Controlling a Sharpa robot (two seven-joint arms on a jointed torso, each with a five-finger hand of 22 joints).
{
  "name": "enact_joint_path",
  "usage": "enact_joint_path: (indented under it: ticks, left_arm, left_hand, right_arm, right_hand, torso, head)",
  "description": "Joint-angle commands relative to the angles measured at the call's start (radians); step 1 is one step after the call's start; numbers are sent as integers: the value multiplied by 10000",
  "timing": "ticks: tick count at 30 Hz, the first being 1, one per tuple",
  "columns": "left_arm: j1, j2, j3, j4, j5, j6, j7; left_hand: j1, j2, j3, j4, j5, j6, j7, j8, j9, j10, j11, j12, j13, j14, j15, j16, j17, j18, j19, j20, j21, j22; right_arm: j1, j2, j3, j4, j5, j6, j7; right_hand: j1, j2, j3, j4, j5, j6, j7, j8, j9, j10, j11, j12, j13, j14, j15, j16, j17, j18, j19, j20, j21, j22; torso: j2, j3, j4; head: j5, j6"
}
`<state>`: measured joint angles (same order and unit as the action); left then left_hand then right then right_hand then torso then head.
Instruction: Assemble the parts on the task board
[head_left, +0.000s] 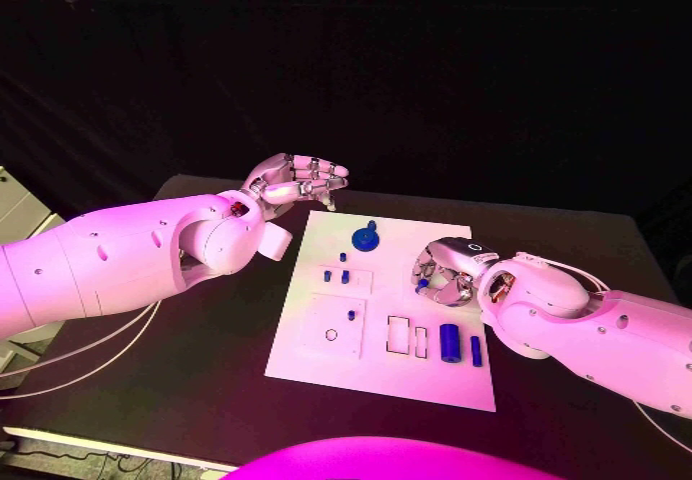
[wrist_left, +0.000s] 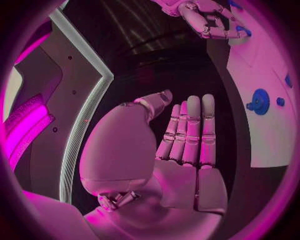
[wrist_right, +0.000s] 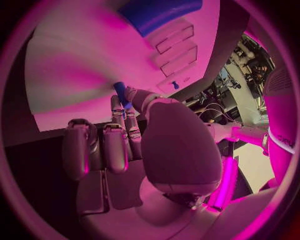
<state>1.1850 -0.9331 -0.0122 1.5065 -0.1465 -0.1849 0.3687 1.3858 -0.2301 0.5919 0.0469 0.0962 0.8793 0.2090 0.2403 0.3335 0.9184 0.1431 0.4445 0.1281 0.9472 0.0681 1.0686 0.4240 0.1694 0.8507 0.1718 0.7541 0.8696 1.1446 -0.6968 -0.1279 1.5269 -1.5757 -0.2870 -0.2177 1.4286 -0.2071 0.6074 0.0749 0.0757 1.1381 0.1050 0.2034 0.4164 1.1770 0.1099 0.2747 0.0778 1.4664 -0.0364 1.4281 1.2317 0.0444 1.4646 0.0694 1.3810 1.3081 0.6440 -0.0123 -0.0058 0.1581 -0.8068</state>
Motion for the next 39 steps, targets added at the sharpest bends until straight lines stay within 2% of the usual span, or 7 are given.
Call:
enact_joint_path:
  ticks: [1, 7, 9, 17, 26, 33, 39]
  left_arm:
    - [7, -1, 6, 37, 1, 138, 27]
    - [7, -1, 6, 40, 4, 157, 41]
    - [7, 5, 6, 38, 6, 155, 41]
    - [7, 60, 6, 16, 8, 183, 63]
    - [6, 201, 6, -46, -69, 163, 113]
    - [5, 451, -10, -177, -436, 150, 185]
    - [4, 624, -20, -240, -454, 127, 235]
  left_hand:
    - [-54, 83, -17, 31, -2, -62, -32, -63, -11, -54, 19, -29, -16, -22, 71, -59, -17, 127, 35, 3, -55, -20]
    - [-38, 124, -17, 44, -21, 18, -60, -10, 7, -67, 9, -22, -23, -31, 69, -65, -20, 129, 36, 7, -77, -32]
    - [-33, 130, -17, 44, -23, 34, -65, 0, 11, -70, 7, -21, -24, -32, 67, -65, -21, 130, 36, 7, -80, -34]
    - [-22, 134, -30, 45, -28, 76, -77, 33, 22, -79, 1, -15, -29, -37, 64, -68, -23, 132, 38, 7, -95, -42]
    - [-18, 133, -34, 44, -29, 86, -81, 41, 25, -82, -2, -13, -30, -38, 62, -68, -24, 132, 39, 6, -98, -44]
    - [-2, 132, -37, 36, -27, 82, -82, 43, 25, -81, -5, -7, -31, -37, 58, -67, -24, 134, 43, 5, -102, -46]
    - [4, 130, -39, 32, -26, 81, -83, 45, 25, -79, -7, -3, -31, -40, 57, -69, -25, 134, 42, 4, -105, -47]
  right_arm:
    - [-4, -45, -3, 111, 185, -776, 25]
    - [163, -300, 74, 464, 638, -1174, 10]
    - [282, -488, 122, 781, 835, -1310, 46]
    - [444, -564, 191, 1614, 1552, -1708, 360]
    - [-25, 446, 158, 1979, 1465, -1981, 813]
    - [-512, 1350, 64, 1585, 950, -1428, 852]
    - [-826, 1856, -58, 1088, 491, -1088, 646]
  right_hand:
    - [4, 254, 84, -159, -230, 30, 14, 95, 147, 902, -784, -22, 483, 374, -65, -35, -61, -138, 670, -101, 243, 2069]
    - [-8, 254, 123, -238, -271, 19, 21, 122, 202, 931, -789, -56, 508, 379, -69, -28, -34, -143, 676, -110, 274, 2085]
    - [-16, 249, 130, -261, -269, 25, 23, 135, 221, 945, -789, -66, 516, 382, -71, -25, -26, -147, 680, -113, 293, 2094]
    - [-29, 236, 159, -325, -261, 28, 25, 156, 262, 973, -790, -99, 533, 374, -73, -44, -64, -153, 687, -118, 326, 2109]
    - [-36, 242, 209, -390, -256, -5, 40, 151, 291, 963, -777, -155, 544, 363, -67, -71, -115, -140, 669, -118, 255, 2091]
    - [-66, 255, 239, -419, -256, -34, 47, 144, 310, 944, -764, -205, 549, 352, -57, -99, -171, -126, 650, -115, 181, 2071]
    - [-70, 257, 250, -432, -251, -40, 47, 143, 316, 941, -763, -219, 551, 352, -55, -100, -172, -131, 656, -113, 206, 2080]
  torso:
    - [-4, 0, -3]
    - [-4, -8, 6]
    - [-7, -28, -10]
    - [-9, -10, -14]
    - [-17, -7, -18]
    - [-25, -15, 23]
    - [-20, -37, -16]
  head:
    - [9, -9]
    - [-25, 15]
    - [-42, 22]
    - [0, 57]
    - [133, 22]
    - [361, -14]
    - [534, -63]
